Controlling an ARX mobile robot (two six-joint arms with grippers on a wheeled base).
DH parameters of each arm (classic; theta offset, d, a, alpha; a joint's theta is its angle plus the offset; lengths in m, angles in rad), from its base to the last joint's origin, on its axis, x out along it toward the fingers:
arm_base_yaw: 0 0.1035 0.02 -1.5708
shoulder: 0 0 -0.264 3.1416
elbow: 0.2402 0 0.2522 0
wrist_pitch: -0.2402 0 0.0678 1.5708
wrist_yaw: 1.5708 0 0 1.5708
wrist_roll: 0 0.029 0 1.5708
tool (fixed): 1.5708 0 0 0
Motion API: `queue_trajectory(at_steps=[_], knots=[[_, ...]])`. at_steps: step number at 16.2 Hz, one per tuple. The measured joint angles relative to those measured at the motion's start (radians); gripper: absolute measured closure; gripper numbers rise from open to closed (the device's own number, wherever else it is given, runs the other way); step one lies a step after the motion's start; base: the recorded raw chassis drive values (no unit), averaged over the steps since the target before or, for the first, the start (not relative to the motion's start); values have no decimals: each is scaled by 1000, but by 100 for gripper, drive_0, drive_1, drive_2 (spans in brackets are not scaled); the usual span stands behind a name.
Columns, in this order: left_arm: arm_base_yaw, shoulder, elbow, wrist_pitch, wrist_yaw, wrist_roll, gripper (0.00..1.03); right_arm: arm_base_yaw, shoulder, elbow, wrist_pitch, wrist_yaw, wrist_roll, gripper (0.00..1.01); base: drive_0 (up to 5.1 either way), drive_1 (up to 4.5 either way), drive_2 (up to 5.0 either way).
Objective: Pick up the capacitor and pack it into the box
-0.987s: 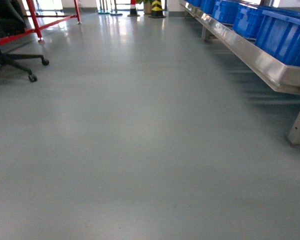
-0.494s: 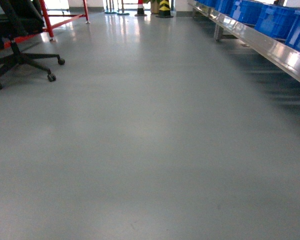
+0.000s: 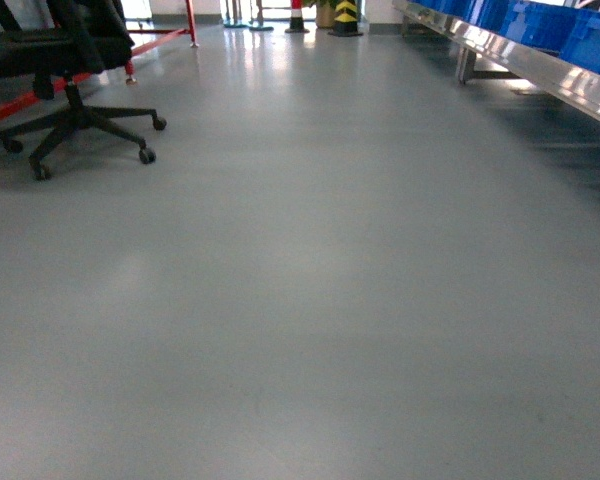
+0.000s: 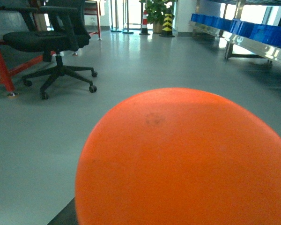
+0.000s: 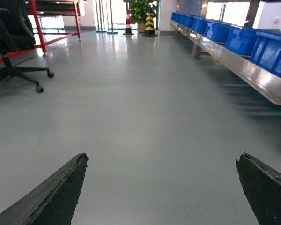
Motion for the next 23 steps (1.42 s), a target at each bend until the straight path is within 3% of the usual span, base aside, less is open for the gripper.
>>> queue_trajectory(at_steps=[23], knots=[[0,0,0,0,-1,0,59,0,0,0,2,0,0,3,-515,226,226]])
